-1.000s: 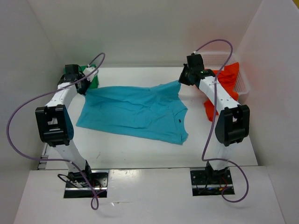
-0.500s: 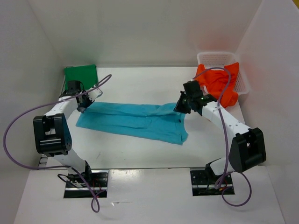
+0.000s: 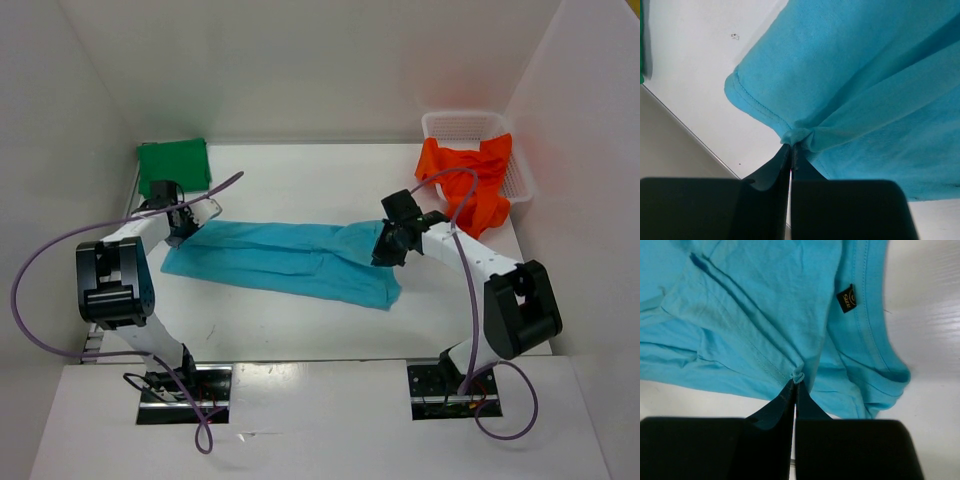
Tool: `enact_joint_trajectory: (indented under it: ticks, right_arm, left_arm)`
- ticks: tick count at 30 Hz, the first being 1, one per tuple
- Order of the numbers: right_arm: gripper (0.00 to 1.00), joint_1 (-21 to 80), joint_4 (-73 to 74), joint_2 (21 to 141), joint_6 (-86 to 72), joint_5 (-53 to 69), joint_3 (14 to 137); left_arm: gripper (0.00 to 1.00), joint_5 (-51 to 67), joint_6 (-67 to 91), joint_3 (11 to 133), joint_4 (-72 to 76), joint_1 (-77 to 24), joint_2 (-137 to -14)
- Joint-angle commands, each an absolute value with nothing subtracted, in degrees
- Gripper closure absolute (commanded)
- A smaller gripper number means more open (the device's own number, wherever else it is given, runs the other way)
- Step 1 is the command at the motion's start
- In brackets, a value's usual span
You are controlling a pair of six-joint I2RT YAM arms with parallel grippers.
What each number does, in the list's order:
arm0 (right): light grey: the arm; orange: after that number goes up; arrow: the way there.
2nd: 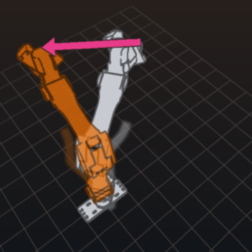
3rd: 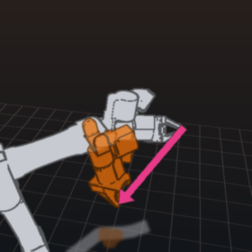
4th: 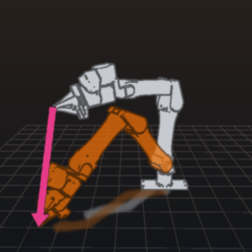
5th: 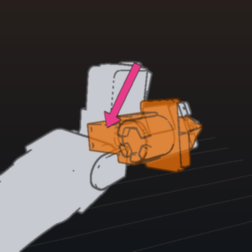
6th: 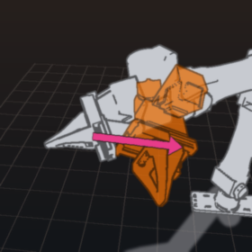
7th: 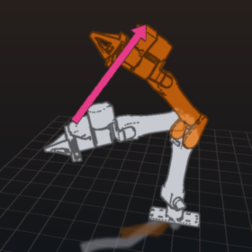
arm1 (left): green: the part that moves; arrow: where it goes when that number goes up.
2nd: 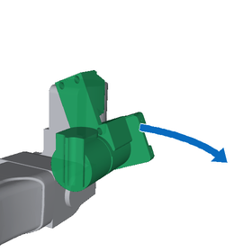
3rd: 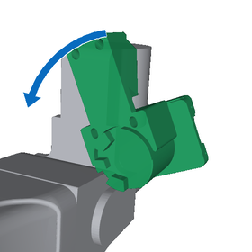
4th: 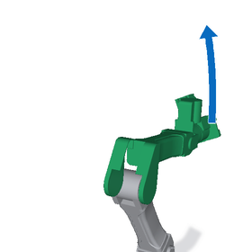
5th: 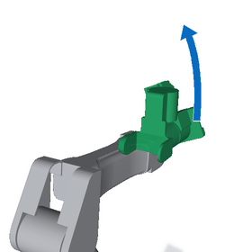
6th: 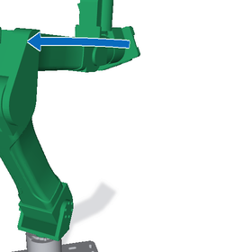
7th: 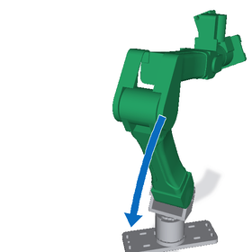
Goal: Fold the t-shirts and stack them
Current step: Fold the other side of the tshirt into a rectangle
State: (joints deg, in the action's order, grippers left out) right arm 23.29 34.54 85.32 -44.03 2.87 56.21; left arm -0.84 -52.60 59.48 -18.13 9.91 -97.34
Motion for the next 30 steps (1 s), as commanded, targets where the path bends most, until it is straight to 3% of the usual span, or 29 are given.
enact_joint_trajectory:
  ticks: [1,10,24,30]
  right_arm:
    - [1.00,24.26,38.84,82.98,-43.51,1.14,58.10]
    - [1.00,30.58,40.52,83.67,-46.49,1.67,56.26]
    - [1.00,30.59,41.66,86.84,-46.49,0.96,54.67]
    - [1.00,33.84,46.84,82.62,-48.08,0.62,59.15]
  left_arm:
    - [1.00,-1.49,-54.05,61.43,-16.52,9.84,-98.17]
    - [1.00,-1.49,-53.53,59.06,-16.00,8.79,-98.26]
    - [1.00,-7.47,-51.15,58.80,-10.28,9.93,-99.32]
    - [1.00,-5.81,-51.15,58.18,-11.34,9.23,-99.32]
